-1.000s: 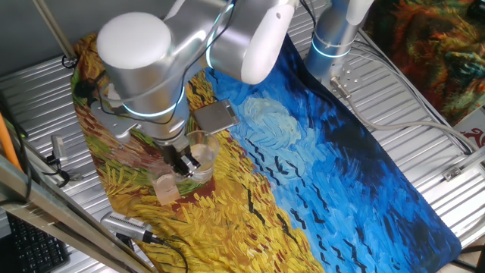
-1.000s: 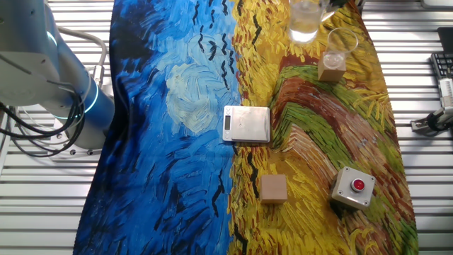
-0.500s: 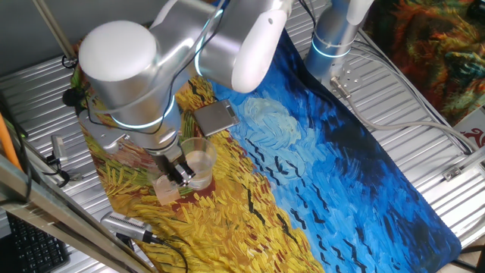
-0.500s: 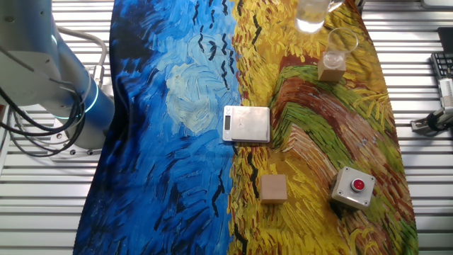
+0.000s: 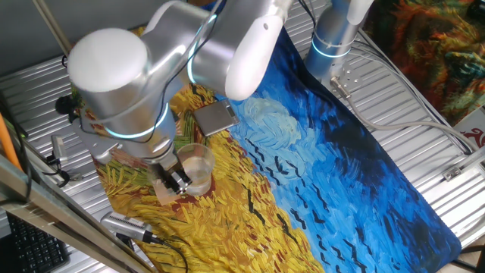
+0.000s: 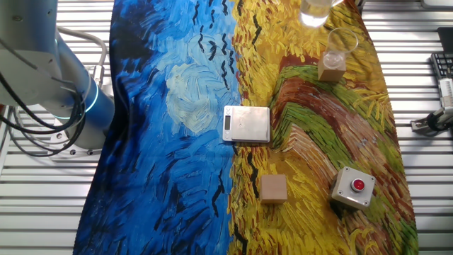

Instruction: Pour the water from one cup into another empty cup

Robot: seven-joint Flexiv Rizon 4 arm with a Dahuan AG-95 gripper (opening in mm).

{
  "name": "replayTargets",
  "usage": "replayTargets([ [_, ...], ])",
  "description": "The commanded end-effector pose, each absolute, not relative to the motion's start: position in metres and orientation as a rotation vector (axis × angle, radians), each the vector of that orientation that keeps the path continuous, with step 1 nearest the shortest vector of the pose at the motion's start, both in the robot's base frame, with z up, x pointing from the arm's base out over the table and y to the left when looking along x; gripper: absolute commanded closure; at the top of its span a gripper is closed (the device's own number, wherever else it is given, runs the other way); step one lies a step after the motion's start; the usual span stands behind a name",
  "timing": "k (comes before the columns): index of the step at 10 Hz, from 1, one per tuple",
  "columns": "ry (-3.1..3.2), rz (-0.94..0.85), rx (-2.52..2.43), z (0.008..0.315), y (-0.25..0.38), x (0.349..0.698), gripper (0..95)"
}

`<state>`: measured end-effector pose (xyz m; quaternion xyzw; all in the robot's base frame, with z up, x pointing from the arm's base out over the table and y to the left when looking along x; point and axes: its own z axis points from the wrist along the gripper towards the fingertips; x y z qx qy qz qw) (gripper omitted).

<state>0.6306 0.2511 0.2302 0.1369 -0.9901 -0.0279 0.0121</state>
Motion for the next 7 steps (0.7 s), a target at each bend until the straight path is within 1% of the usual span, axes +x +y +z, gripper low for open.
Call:
replayTargets([
  [1, -3.087, -0.08, 0.467, 0.229, 0.257, 0.634, 95.0],
  [4, -3.064, -0.063, 0.566, 0.227, 0.274, 0.644, 95.0],
  [7, -3.042, -0.074, 0.721, 0.226, 0.278, 0.647, 95.0],
])
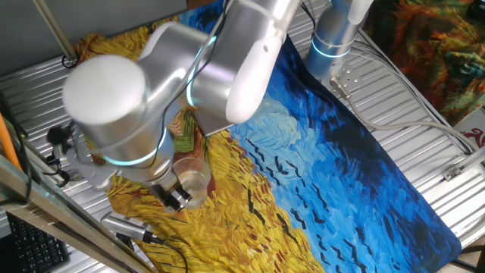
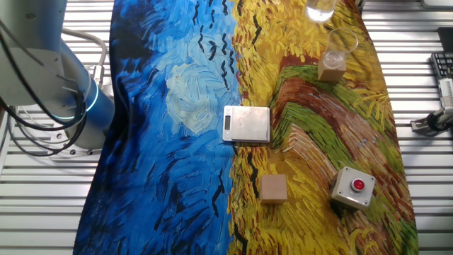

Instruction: Pour the water from one cup into another empty cup

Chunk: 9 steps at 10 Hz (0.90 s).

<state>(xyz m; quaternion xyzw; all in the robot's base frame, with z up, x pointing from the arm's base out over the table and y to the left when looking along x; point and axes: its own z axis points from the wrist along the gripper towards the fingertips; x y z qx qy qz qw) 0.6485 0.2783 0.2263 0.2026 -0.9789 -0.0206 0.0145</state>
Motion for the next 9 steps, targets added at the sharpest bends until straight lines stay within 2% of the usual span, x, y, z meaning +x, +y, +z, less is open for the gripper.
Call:
replayTargets([
  [1, -3.039, -0.069, 0.734, 0.2256, 0.2784, 0.6467, 95.0],
  [9, -2.975, -0.053, 1.051, 0.2236, 0.2818, 0.6485, 95.0],
])
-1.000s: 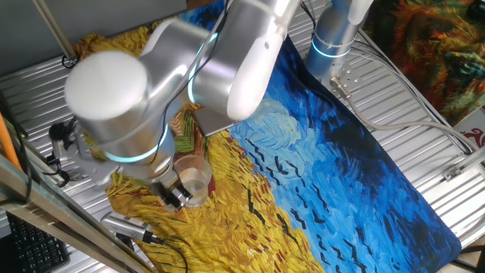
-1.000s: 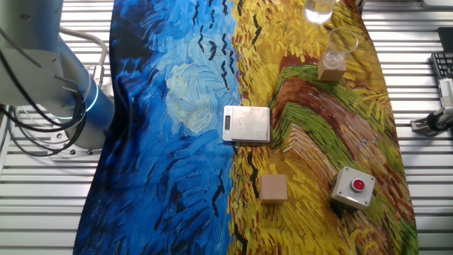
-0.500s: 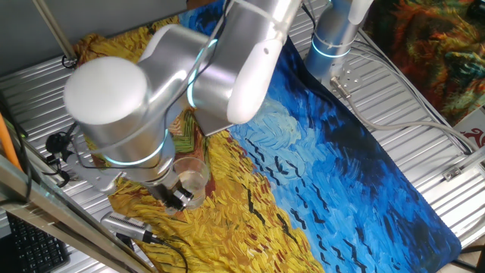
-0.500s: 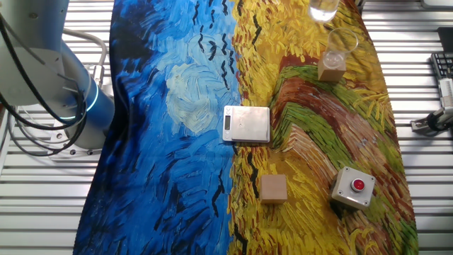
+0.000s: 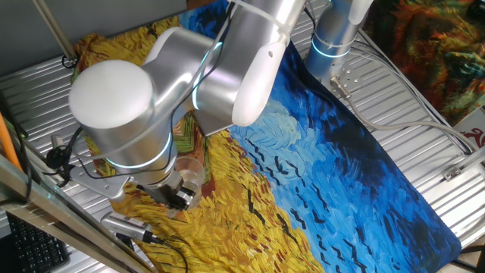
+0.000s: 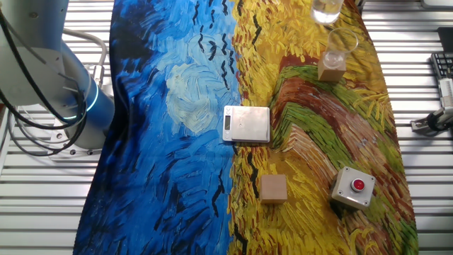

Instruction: Pour the water from one cup into another empty cup

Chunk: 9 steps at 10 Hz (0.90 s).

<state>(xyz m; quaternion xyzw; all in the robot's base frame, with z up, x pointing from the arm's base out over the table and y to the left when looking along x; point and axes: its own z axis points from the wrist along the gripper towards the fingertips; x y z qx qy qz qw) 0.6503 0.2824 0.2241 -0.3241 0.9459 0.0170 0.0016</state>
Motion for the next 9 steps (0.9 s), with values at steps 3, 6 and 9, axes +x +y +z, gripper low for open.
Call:
replayTargets([
  [3, 2.915, 0.046, -1.107, 0.223, 0.283, 0.649, 95.0],
  [6, 2.886, 0.056, -1.146, 0.22, 0.287, 0.651, 95.0],
  [9, 2.881, 0.05, -1.163, 0.218, 0.302, 0.658, 95.0],
])
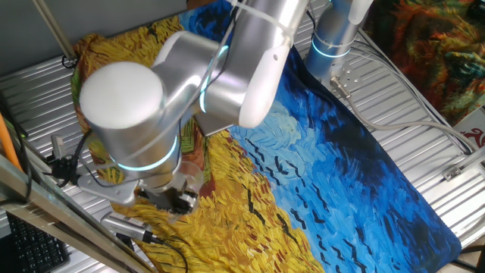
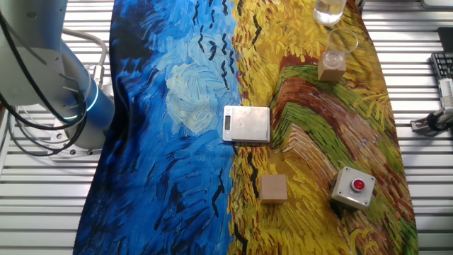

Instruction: Pour the water from one cup into another empty cup

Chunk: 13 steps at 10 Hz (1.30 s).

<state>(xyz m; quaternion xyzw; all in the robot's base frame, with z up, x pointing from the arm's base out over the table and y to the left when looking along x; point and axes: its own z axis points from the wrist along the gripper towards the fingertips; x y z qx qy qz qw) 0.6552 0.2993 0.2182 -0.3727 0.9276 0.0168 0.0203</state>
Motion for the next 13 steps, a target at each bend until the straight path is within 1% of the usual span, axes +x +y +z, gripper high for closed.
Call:
replayTargets([
  [1, 2.874, 0.062, -1.169, 0.2184, 0.305, 0.6588, 95.0],
  [13, 2.796, 0.086, -1.254, 0.2114, 0.314, 0.6621, 95.0],
])
